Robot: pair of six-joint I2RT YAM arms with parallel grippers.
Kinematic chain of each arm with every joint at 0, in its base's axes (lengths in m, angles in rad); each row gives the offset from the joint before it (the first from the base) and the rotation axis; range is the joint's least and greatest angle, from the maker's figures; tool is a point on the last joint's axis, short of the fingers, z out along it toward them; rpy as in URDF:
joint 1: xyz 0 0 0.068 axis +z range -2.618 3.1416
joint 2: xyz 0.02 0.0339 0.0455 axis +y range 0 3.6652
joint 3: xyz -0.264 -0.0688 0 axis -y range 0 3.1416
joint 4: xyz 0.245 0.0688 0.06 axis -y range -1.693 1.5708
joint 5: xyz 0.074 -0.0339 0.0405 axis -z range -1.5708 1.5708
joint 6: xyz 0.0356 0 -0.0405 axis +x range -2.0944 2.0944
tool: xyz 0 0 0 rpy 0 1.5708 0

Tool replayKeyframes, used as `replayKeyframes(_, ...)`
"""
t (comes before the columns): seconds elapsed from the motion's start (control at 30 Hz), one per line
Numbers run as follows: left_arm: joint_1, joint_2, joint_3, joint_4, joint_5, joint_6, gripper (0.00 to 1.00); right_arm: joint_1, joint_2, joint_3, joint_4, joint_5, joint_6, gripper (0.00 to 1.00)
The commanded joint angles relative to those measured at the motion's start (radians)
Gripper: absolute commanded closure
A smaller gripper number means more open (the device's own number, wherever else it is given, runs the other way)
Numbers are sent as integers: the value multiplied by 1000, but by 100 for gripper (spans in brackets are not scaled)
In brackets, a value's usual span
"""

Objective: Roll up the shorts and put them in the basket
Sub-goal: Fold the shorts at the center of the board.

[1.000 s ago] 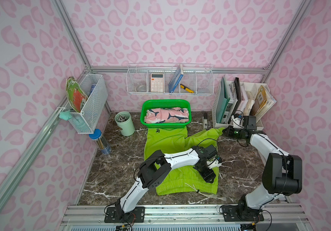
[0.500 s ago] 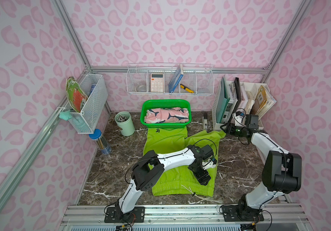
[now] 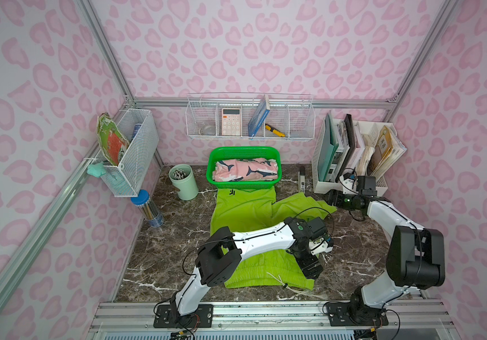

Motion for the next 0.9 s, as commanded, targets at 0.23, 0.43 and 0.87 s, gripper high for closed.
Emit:
replayKeyframes(0.23, -6, 99, 85, -82, -17, 49, 1, -1, 76, -40, 27, 45, 36, 22)
replayKeyframes(0.43, -9, 149, 125, -99, 14, 65, 1, -1, 121, -41, 49, 22, 50, 26)
replayKeyframes(0.87, -8, 236, 179, -125, 63, 31, 9, 0, 145, -32, 39, 7, 36, 41)
